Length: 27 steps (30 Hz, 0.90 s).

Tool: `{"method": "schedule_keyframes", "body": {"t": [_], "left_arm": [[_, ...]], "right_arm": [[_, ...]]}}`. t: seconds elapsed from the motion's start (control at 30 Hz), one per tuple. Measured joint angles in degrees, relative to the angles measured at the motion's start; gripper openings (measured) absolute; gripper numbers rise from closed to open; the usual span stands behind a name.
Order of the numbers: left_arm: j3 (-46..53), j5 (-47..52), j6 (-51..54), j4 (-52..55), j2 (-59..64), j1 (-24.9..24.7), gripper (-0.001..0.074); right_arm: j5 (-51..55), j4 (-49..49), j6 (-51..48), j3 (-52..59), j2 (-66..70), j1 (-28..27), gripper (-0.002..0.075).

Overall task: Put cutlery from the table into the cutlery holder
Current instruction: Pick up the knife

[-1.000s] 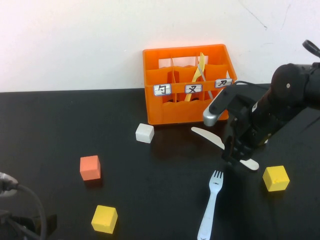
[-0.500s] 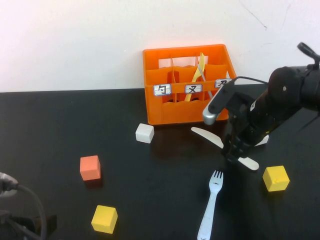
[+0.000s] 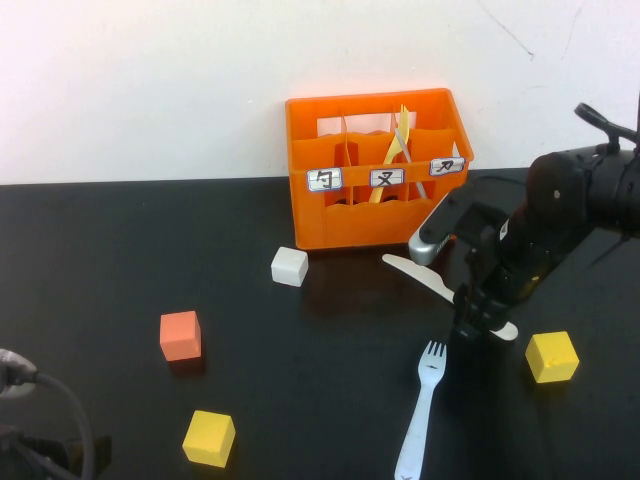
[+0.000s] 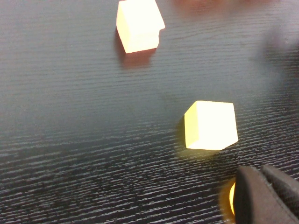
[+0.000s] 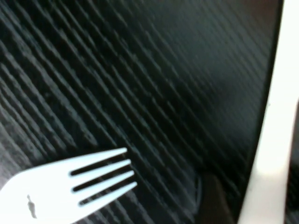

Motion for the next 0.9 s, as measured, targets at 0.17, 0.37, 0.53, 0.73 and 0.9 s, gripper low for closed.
{"method": "schedule_keyframes", "body": {"t": [0.17, 0.37, 0.53, 0.73, 0.9], "left_arm": [[0.00, 0.00, 0.00, 0.00, 0.00, 0.00, -0.0001], [0.00, 0.12, 0.00, 0.00, 0.00, 0.00, -0.0001], [0.00, 0.12, 0.00, 0.00, 0.00, 0.00, -0.0001], [0.00, 0.12, 0.00, 0.00, 0.00, 0.00, -0.0001], [0.00, 0.12, 0.00, 0.00, 0.00, 0.00, -0.0001]], "right_arm": [[0.25, -0.03, 0.21, -0.03, 0.00, 0.00, 0.0384], [2.31, -0.03, 0.34, -0.12, 0.00, 0.00, 0.0382], [3.61, -0.03, 0.34, -0.24, 0.00, 0.00, 0.0293], [3.83, -0.26, 3.06, -0.27, 0.00, 0.00, 0.0183], [3.72, -0.59, 5.22, -0.36, 0.00, 0.00, 0.0183]]}}
